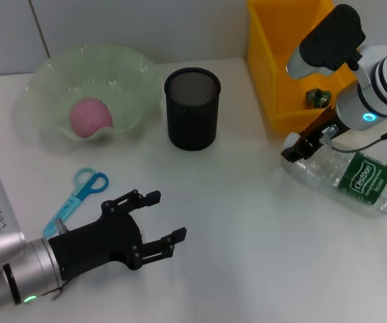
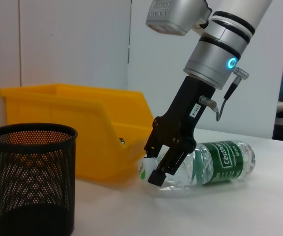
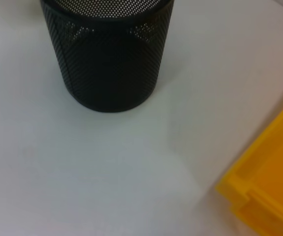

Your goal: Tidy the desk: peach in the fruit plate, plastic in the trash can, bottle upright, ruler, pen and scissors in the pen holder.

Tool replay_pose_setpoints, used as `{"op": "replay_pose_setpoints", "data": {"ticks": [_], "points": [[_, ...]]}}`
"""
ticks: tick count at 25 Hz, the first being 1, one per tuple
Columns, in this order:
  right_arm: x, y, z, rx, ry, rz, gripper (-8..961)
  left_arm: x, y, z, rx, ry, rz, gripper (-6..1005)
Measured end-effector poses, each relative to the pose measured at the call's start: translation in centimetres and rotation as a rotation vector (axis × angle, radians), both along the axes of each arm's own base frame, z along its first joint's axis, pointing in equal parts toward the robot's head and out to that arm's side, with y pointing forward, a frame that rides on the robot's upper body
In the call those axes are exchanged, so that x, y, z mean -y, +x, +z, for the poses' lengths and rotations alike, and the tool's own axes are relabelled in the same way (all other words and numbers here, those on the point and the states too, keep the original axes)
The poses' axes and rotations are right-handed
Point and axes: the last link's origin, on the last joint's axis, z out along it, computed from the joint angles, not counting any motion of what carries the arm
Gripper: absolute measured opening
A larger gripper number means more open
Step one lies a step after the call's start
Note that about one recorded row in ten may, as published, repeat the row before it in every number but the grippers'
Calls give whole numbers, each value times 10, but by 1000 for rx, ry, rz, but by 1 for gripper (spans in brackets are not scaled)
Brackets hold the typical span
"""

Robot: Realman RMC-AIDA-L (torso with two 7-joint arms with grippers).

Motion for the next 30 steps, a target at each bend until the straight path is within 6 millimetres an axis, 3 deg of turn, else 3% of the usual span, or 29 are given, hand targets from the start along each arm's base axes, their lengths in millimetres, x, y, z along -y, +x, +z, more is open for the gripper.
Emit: {"op": "replay_pose_setpoints", "data": {"ticks": [13,30], "points": [[5,-14,7,2,-32,18,439,0,1,-1,2,-2,0,811],[29,-48,48,-47,12,69,439,-3,3,1,5,3,-11,811]]}}
